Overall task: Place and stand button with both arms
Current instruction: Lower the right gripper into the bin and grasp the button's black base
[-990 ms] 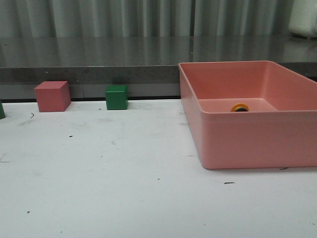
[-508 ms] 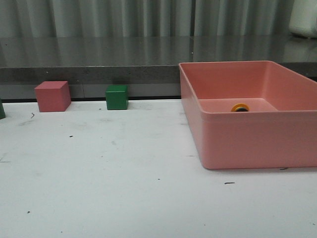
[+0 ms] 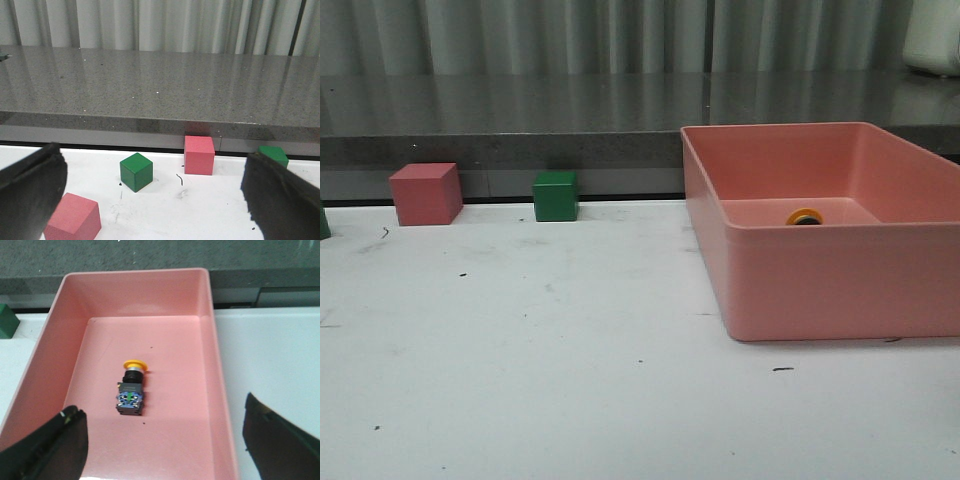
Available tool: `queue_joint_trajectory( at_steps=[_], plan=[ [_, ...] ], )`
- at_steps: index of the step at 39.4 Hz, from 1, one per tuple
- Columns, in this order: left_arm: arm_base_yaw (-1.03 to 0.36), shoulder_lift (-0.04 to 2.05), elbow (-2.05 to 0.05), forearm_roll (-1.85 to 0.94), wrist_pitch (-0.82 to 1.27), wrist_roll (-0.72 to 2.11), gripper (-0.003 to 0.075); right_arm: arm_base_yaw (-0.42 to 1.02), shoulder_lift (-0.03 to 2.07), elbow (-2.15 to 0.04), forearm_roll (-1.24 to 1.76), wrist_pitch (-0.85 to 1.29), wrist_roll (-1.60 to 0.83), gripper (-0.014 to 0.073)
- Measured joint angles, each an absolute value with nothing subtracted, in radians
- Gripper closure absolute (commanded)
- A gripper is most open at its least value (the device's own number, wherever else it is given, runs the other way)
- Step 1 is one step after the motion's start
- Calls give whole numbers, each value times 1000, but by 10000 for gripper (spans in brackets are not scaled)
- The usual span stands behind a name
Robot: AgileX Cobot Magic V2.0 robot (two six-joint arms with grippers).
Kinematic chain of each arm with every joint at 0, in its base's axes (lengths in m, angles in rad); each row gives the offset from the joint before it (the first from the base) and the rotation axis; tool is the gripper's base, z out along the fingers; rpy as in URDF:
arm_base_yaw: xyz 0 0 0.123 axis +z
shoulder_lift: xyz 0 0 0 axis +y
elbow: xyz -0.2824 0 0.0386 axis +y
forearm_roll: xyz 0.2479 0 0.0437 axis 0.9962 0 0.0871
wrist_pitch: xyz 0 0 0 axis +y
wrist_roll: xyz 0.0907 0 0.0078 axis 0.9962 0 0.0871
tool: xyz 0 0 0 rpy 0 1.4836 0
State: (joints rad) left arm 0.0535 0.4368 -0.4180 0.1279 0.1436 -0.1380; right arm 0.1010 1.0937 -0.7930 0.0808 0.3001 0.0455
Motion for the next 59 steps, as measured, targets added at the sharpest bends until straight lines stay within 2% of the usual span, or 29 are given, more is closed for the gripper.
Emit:
queue_joint_trajectory(
  at_steps=[8,24,41,44,48,53,59],
  plan=[
    [54,437,-418,128,144,-138,40,199,1366,-993,99,408,46,-50],
    [54,437,-418,128,144,-138,40,203,1802,-1324,118,641,112,-50],
    [54,437,-418,128,144,-138,41,176,2031,-1472,121,672,163,-45],
    [54,437,-418,128,144,-138,41,176,2048,-1480,121,672,163,11],
    [54,437,-418,128,144,-138,41,176,2054,-1484,123,676,163,185],
    [54,437,-418,128,144,-138,41,176,2054,-1486,123,680,163,348],
    [54,437,-418,128,146,-138,41,176,2054,-1486,123,684,163,367]
  ],
)
